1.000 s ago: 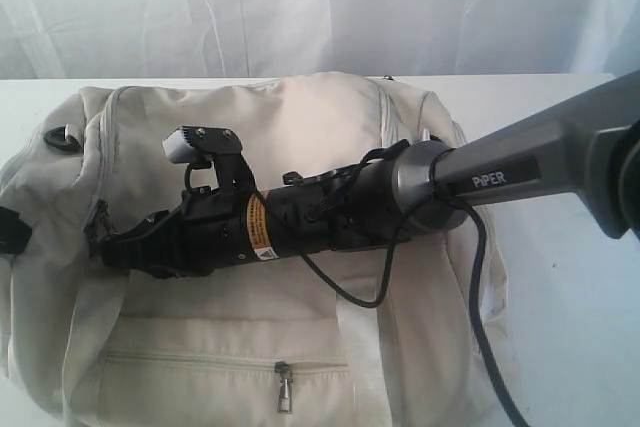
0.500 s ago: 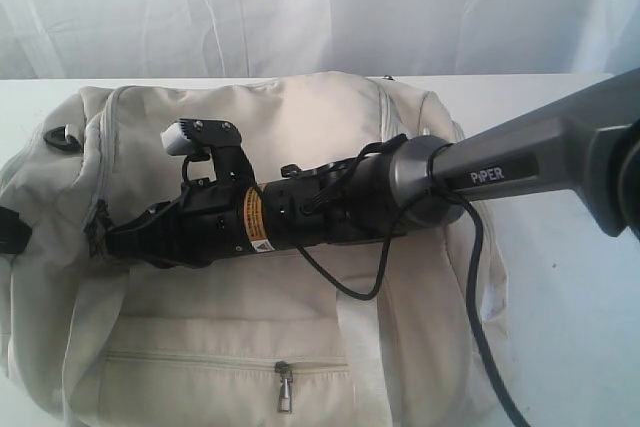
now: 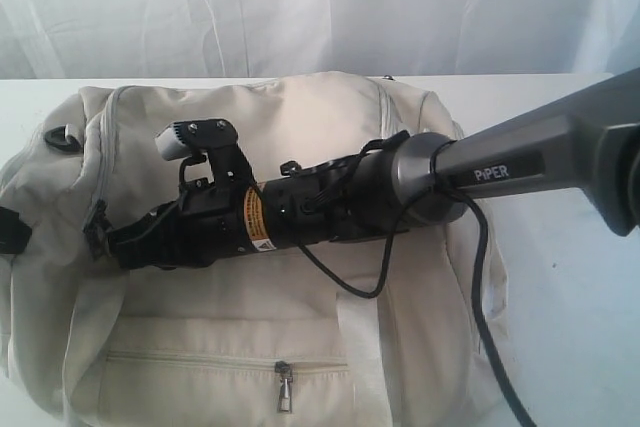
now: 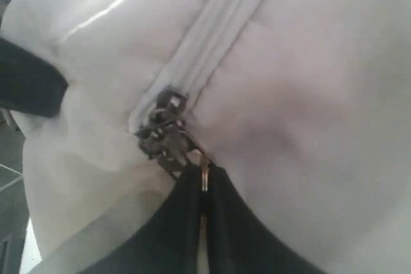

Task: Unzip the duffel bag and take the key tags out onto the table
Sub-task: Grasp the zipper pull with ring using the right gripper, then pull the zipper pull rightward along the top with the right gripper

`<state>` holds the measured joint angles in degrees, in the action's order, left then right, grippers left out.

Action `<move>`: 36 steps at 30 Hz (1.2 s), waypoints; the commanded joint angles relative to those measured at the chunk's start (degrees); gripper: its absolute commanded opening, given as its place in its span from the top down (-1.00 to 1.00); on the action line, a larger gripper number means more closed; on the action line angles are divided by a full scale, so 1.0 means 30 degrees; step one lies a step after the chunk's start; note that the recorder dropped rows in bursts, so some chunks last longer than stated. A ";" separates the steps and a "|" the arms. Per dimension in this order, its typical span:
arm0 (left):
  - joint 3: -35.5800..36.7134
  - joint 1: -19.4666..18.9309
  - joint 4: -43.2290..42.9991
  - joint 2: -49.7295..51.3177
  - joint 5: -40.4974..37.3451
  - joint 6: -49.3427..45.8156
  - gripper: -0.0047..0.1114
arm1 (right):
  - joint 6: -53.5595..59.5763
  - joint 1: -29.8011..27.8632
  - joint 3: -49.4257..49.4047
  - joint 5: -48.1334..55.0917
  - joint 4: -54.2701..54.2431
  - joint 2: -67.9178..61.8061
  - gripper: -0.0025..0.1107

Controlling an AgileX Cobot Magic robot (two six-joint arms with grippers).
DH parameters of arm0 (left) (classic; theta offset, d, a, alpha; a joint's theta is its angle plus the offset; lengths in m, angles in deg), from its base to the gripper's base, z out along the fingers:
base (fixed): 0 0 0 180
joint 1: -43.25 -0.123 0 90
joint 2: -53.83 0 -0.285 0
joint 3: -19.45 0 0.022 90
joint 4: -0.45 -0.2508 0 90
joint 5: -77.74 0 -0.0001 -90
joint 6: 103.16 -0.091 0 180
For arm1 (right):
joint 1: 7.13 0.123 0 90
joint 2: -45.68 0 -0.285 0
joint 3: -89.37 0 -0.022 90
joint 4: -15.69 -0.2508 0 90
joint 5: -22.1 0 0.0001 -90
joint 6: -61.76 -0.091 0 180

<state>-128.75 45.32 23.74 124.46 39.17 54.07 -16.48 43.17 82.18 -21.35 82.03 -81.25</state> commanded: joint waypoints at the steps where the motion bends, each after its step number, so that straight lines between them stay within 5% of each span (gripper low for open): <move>1: 0.0083 0.0004 0.0354 -0.0262 -0.0598 0.0082 0.92 | 0.1387 -0.0020 0.0069 0.2074 0.0918 0.1433 0.96; 9: 0.0083 0.0004 0.0354 -0.0262 -0.0712 0.0082 0.92 | 0.3212 -0.0020 0.0069 0.6329 0.1921 0.3005 0.96; 19: 0.0083 0.0004 0.0354 -0.0262 -0.0967 0.0082 0.92 | 0.7194 -0.0020 0.1225 0.6709 0.1740 0.3155 0.96; 36: 0.0083 0.0004 0.0354 -0.0262 -0.1164 0.0082 0.92 | 0.8028 -0.0020 1.2090 1.0286 0.1780 -0.2001 0.96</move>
<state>-128.75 45.32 23.74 124.39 38.72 54.07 7.18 43.28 114.90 6.15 87.74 -85.53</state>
